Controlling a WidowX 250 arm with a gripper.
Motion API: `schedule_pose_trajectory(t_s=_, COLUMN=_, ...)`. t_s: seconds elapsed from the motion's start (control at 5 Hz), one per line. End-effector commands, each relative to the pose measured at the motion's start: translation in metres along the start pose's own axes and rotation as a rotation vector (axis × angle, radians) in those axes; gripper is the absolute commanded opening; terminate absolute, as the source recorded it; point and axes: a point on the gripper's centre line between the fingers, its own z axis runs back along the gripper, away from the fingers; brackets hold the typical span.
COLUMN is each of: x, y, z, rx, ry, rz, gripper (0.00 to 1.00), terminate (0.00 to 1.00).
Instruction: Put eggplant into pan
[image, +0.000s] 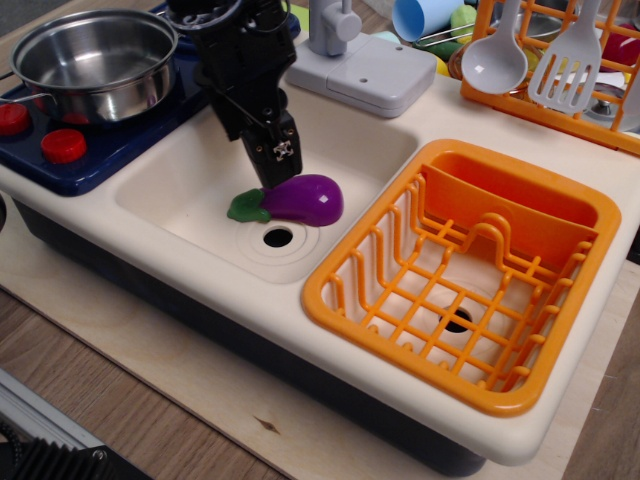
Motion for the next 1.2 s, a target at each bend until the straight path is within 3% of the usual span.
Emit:
schedule_pose_trajectory(t_s=0.0, x=0.006, y=0.006, z=-0.008, rx=0.026, ry=-0.058, rz=-0.068, gripper=1.0, terminate=0.0)
schedule_pose_trajectory(t_s=0.4, x=0.013, y=-0.009, z=-0.037, rx=0.039, ry=-0.127, rz=-0.115, gripper=1.0, terminate=0.0)
schedule_pose_trajectory(t_s=0.8, x=0.008, y=-0.015, z=-0.06, rx=0.03, ry=-0.136, rz=-0.084, gripper=1.0, terminate=0.0)
schedule_pose_trajectory(t_s=1.0, x=0.011, y=-0.022, z=-0.053, rx=0.053, ry=-0.111, rz=-0.059, gripper=0.0, terminate=0.0)
